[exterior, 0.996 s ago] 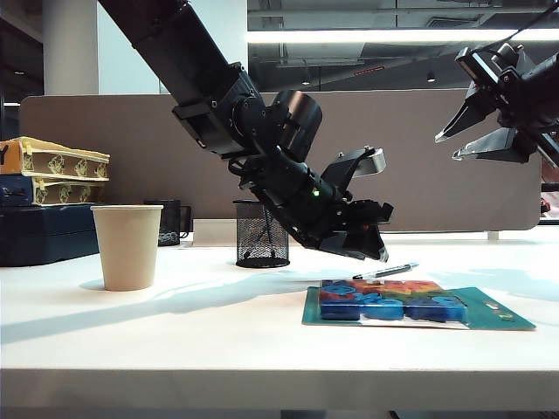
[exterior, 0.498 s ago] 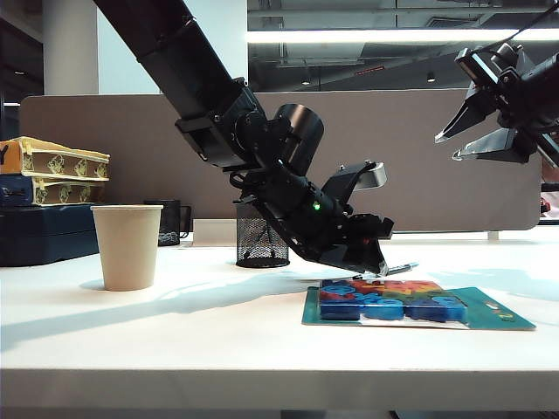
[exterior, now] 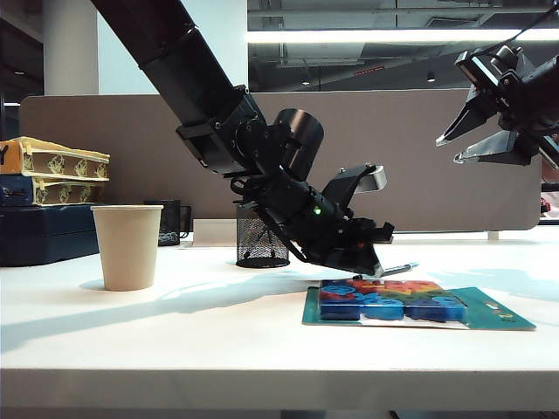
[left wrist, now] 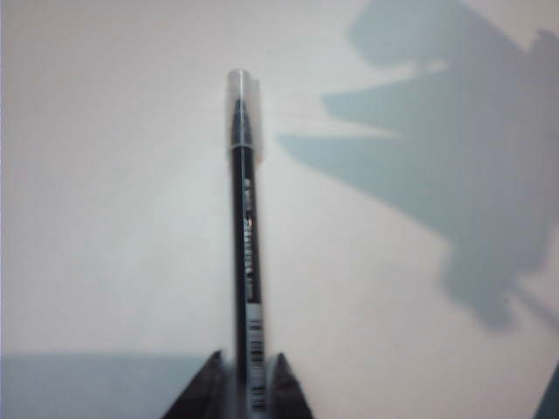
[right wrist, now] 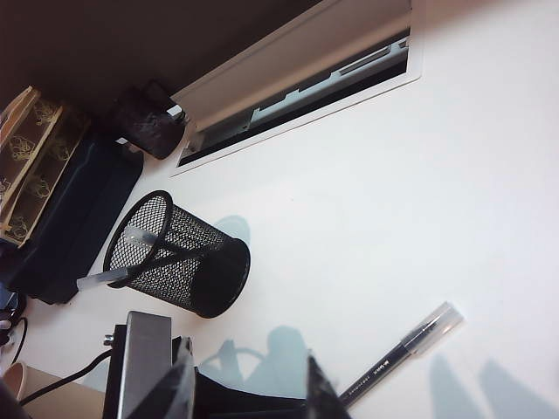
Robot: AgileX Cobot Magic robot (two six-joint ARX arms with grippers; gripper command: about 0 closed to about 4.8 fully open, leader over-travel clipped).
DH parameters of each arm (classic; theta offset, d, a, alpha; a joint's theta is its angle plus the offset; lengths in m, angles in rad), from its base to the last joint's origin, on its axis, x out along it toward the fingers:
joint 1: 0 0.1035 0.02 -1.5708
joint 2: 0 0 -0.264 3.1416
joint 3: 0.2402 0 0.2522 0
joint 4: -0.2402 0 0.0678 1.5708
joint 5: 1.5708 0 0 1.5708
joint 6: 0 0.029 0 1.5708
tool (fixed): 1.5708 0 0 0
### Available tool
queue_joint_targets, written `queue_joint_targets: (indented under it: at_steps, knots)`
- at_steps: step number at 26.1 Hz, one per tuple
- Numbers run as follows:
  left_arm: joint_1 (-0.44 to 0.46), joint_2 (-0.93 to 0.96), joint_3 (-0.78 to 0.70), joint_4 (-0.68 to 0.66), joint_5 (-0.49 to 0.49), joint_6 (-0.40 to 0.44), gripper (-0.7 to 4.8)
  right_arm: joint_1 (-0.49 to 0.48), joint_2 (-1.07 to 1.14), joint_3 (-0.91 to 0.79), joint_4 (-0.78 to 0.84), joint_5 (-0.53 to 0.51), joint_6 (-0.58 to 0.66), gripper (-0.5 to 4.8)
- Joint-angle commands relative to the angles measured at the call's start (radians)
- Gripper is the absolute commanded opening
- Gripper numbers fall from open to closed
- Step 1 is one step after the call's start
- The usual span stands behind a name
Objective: Pick up one pen and put it in the pen container.
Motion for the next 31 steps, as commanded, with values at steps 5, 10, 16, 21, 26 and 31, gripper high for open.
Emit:
queue_joint_targets:
  at_steps: [5, 10, 16, 21, 26, 31]
  knots:
    - [0.015, 0.004, 0.001, -0.011, 0.006, -0.018, 0.65, -0.002, 0.002, 0.004, 0.012, 0.010, -0.006, 1.59]
    - [0.016, 0.004, 0.001, -0.011, 0.006, -0.018, 0.20, -0.002, 0.002, 0.004, 0.011, 0.018, -0.006, 1.59]
    - [0.016, -0.002, 0.001, -0.011, 0.006, -0.018, 0.16, -0.002, 0.002, 0.004, 0.011, 0.024, -0.007, 1.59]
    - [0.016, -0.018, 0.001, -0.010, 0.003, -0.014, 0.16, -0.002, 0.002, 0.004, 0.011, 0.024, -0.007, 1.59]
    - [0.020, -0.056, 0.001, -0.010, -0.001, -0.009, 0.16, -0.002, 0.002, 0.004, 0.011, 0.024, -0.007, 1.59]
    - [0.021, -0.104, 0.001, -0.021, -0.020, 0.003, 0.16, 0.000, 0.004, 0.004, 0.012, 0.024, -0.001, 1.59]
